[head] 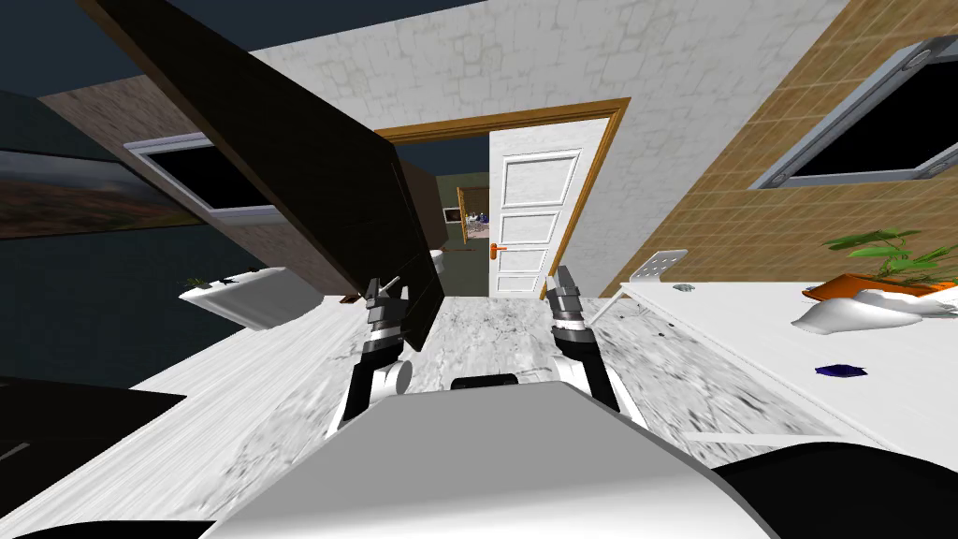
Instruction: Pull the door open
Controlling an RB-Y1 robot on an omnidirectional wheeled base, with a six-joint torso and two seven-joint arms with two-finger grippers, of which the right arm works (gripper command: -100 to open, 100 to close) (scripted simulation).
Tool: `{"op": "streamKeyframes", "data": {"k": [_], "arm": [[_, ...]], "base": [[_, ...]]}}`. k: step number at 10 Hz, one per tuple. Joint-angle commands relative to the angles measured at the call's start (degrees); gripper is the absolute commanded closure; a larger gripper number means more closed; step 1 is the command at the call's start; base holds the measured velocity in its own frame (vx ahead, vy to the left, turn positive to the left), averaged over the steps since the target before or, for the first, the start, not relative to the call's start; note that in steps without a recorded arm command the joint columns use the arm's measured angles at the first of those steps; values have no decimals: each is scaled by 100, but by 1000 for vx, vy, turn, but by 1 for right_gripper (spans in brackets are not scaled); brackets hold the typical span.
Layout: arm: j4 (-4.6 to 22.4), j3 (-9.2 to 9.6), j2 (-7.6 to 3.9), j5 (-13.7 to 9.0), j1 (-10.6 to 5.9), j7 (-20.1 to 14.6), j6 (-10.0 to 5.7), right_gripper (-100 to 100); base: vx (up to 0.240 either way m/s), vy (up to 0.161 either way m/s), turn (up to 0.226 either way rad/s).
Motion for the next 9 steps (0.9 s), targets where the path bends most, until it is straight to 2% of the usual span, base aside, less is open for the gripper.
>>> {"op": "streamKeyframes", "data": {"k": [1,3,9], "arm": [[160,-22,-59,-58,-72,-6,20,-100],[284,-40,-102,-102,-129,-11,35,-100],[1040,-146,-318,-374,-472,-42,130,-100]], "base": [[117,9,9],[171,16,20],[183,5,22]]}}
